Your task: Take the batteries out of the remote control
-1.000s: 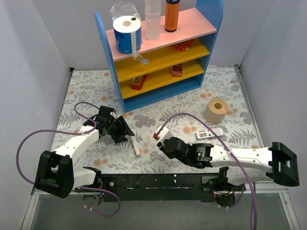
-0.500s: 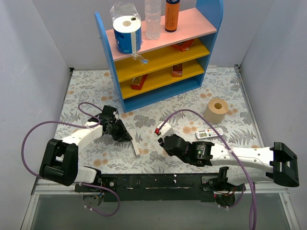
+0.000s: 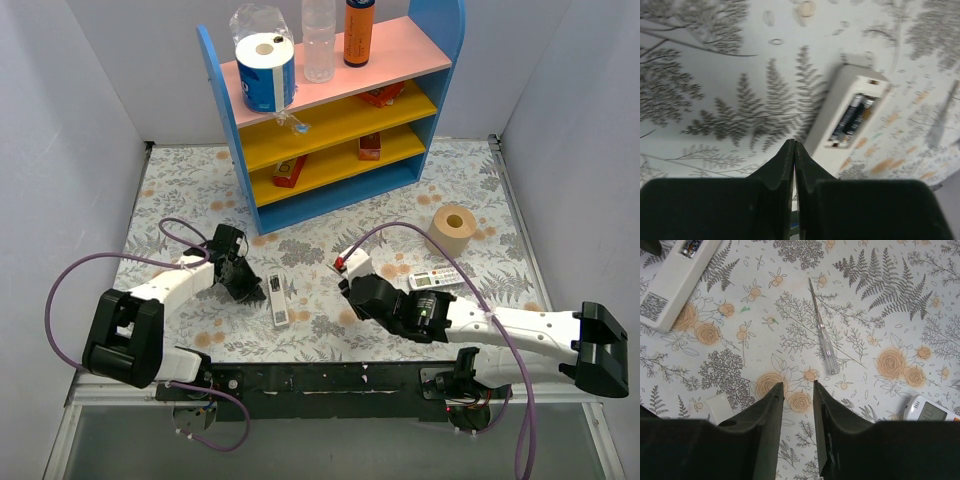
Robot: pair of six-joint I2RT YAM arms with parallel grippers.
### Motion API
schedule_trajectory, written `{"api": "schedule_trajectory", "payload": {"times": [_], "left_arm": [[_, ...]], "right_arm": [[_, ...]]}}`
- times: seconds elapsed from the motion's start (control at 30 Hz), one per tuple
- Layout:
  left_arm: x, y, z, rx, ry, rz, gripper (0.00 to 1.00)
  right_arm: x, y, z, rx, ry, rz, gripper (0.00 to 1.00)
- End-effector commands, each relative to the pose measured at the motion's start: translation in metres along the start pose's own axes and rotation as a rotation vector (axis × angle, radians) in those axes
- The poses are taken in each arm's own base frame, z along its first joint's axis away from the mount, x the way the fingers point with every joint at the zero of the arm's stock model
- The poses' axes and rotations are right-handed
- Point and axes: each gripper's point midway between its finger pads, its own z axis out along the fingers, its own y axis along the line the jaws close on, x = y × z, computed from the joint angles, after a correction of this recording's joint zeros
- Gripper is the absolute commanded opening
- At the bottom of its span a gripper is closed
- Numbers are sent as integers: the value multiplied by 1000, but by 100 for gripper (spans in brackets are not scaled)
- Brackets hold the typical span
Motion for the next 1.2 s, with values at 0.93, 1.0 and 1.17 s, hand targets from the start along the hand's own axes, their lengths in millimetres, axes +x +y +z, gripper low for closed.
{"api": "schedule_trajectory", "payload": {"times": [0.93, 1.0, 1.17], "left_arm": [[-13, -74, -82, 434, -251, 439, 98], [-12, -73, -81, 437, -253, 441, 98], [-10, -75, -84, 449, -253, 456, 98]], "right_arm": [[82, -181, -32, 782, 168, 1117, 68], [90, -188, -30, 844, 195, 1147, 68], [95, -202, -18, 912, 173, 1245, 68]]}}
